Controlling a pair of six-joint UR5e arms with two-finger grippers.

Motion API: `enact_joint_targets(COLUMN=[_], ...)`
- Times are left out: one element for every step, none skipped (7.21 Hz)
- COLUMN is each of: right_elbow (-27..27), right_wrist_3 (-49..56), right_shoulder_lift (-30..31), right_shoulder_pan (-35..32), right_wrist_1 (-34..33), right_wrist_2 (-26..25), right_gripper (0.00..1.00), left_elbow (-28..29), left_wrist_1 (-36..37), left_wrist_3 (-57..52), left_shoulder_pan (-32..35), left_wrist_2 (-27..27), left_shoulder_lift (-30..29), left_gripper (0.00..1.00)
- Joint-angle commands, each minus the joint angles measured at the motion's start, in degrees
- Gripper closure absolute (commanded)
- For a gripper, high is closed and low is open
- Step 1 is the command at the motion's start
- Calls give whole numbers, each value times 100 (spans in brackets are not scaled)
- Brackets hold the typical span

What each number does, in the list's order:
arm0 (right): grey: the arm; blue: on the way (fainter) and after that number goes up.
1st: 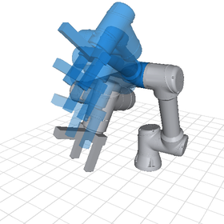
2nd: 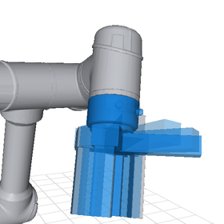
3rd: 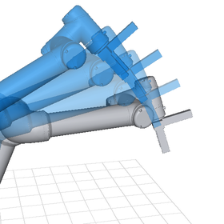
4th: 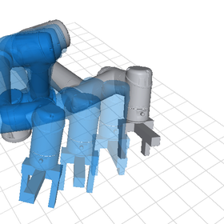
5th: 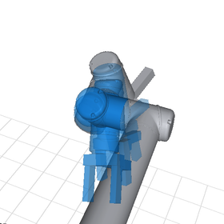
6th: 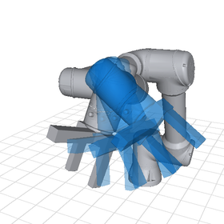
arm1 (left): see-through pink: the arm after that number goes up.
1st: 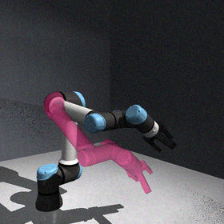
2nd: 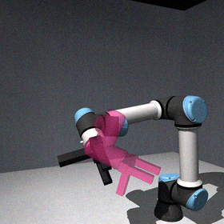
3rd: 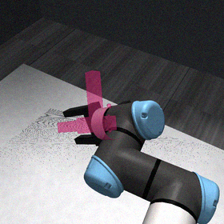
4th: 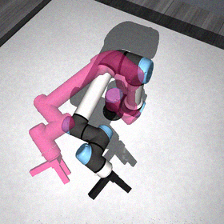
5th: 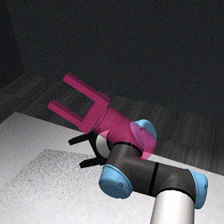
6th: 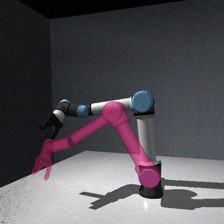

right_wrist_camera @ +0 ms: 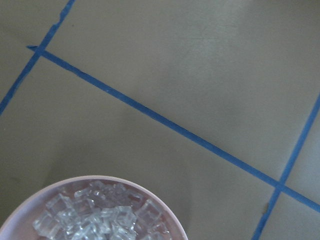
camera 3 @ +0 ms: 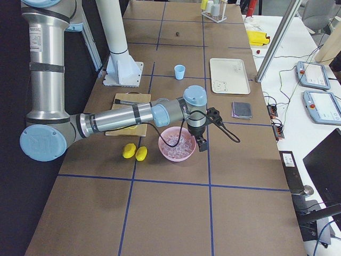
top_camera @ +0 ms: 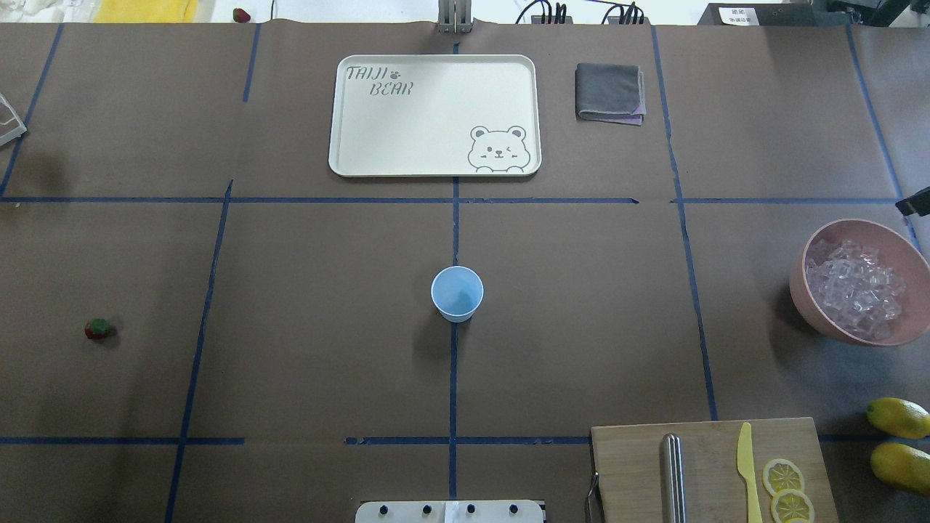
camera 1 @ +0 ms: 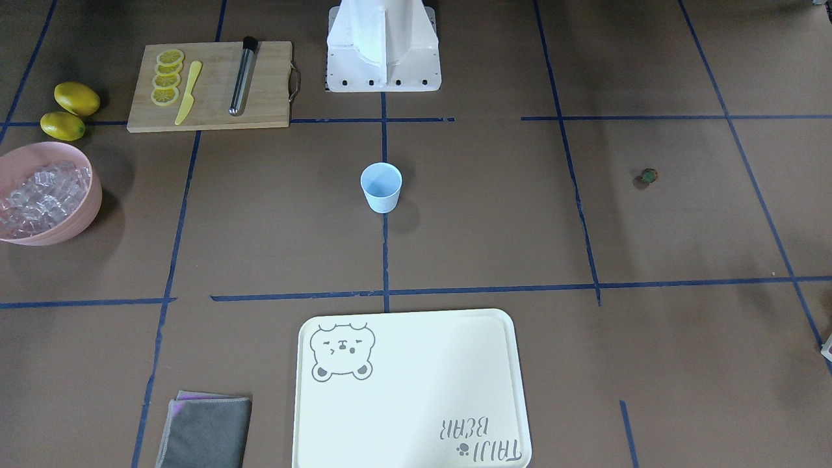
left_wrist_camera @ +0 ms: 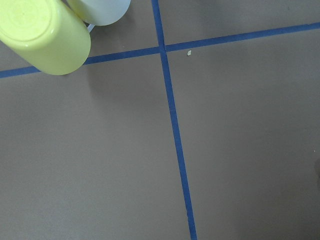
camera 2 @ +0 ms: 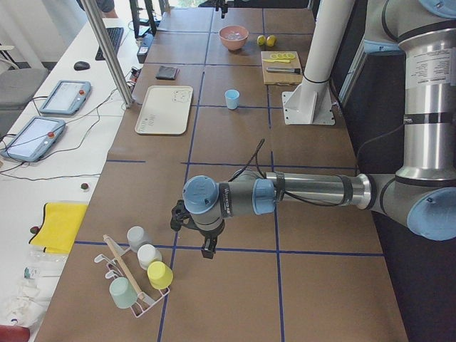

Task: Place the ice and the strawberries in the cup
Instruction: 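Move the right gripper toward the pink bowl of ice cubes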

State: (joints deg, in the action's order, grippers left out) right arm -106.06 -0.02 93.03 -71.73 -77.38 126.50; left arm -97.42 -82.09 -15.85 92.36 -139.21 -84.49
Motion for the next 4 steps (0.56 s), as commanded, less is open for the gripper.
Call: enact_joint_targets(right_elbow=[-11, -2, -11, -20], right_wrist_3=[-50, -59, -111, -295], right_shoulder_lift=[101, 110, 119, 119], right_shoulder_pan=[501, 694, 835, 967], right_wrist_1=[215, 215, 224, 224], right_wrist_2=[-82, -91, -143, -152], right_gripper=[1, 1, 1, 2], left_elbow=[4, 4, 4, 4], left_wrist_1=[0, 0, 0, 0], left_wrist_3=[3, 3, 3, 3], left_shoulder_pan=[1, 1, 1, 1], left_wrist_2=[-10, -10, -10, -10], left_shoulder_lift=[3, 3, -6, -6], left_gripper=[0, 0, 0, 0])
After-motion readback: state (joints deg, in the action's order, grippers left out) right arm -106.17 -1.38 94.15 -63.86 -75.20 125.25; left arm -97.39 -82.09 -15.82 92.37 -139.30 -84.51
